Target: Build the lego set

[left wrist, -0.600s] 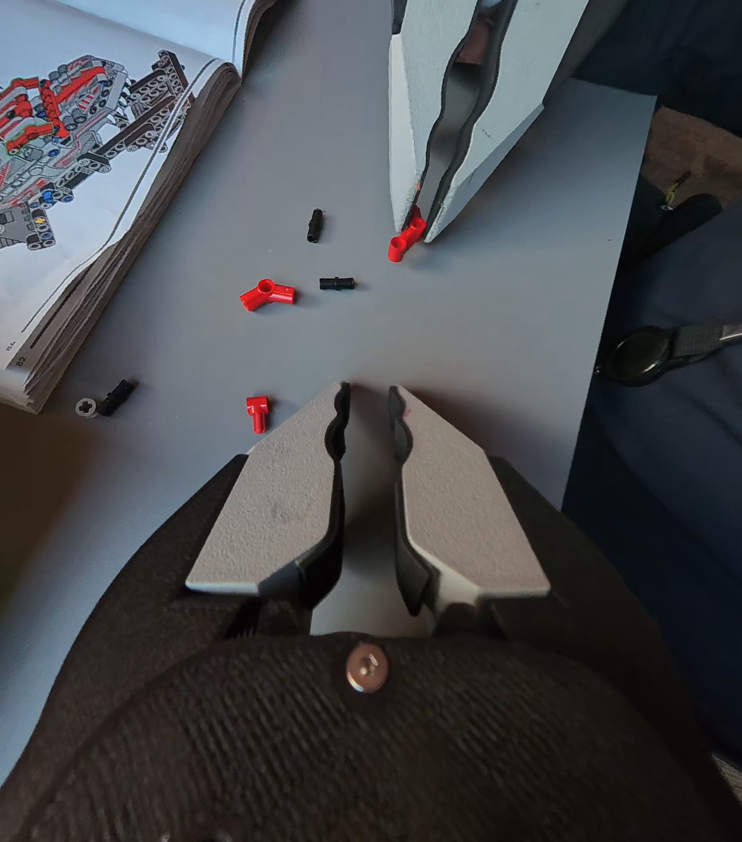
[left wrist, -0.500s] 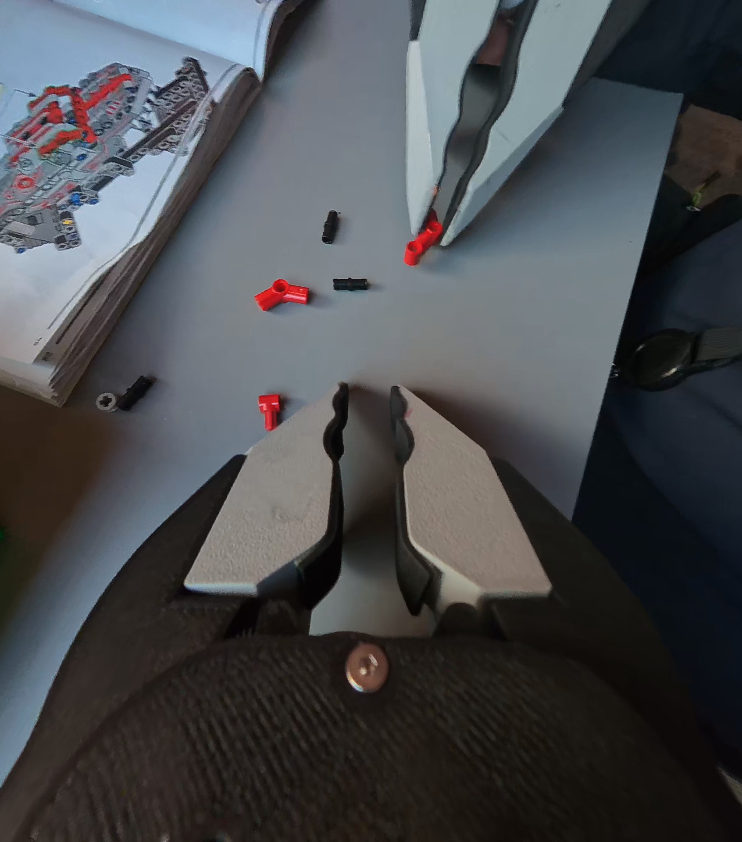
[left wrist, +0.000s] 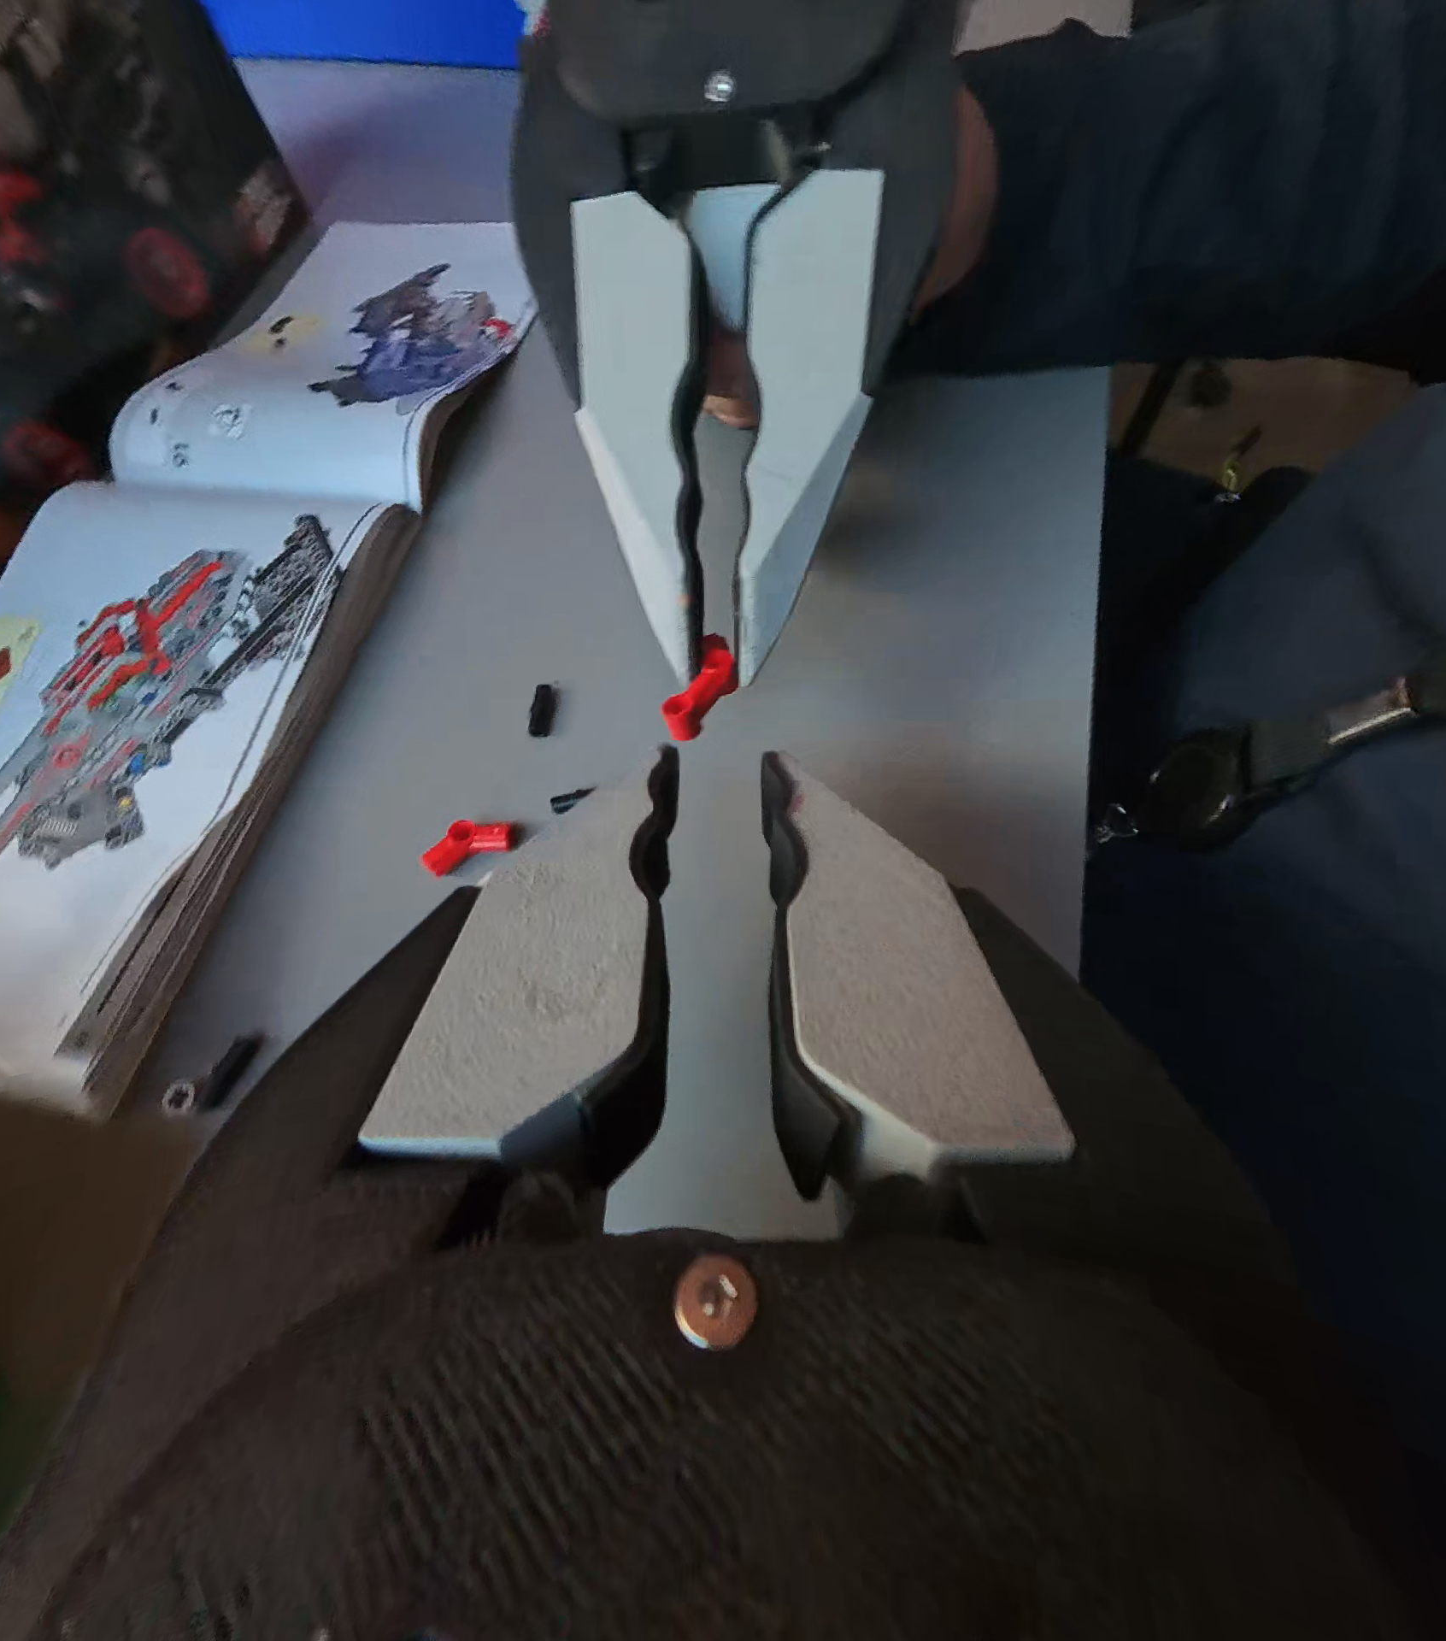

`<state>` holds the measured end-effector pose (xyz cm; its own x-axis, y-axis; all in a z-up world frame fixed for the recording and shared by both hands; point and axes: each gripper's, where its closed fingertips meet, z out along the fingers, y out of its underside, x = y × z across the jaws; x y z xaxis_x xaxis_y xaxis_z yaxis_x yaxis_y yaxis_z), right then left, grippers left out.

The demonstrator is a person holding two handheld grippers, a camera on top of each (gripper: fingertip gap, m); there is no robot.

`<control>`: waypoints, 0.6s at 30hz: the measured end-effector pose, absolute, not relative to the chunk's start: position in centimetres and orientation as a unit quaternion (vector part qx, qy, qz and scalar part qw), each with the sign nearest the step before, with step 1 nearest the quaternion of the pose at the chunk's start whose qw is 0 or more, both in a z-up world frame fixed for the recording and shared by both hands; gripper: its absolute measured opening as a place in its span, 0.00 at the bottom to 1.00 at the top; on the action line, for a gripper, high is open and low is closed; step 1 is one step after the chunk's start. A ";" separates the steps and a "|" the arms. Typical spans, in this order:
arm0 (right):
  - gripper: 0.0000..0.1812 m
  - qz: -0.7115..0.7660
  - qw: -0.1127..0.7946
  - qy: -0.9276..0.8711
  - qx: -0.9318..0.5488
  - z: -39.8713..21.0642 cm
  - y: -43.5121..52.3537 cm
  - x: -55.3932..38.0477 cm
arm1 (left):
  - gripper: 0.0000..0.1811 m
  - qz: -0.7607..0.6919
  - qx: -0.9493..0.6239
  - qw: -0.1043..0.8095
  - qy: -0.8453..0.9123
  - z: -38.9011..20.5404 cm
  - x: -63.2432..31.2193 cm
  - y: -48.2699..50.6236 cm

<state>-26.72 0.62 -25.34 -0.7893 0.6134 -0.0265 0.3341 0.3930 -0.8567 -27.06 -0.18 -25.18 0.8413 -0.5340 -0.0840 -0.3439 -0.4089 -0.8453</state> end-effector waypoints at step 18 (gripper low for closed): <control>0.03 0.557 -0.030 -0.715 -0.422 -24.4 0.4 -25.5 | 0.10 -0.072 -0.808 0.504 0.295 -24.5 -26.2 0.4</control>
<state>-25.47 0.38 -24.36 -0.6419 0.5704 -0.5124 0.6366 0.0240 -0.7708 -26.19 0.36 -24.48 0.8150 -0.5503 -0.1814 -0.4052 -0.3175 -0.8573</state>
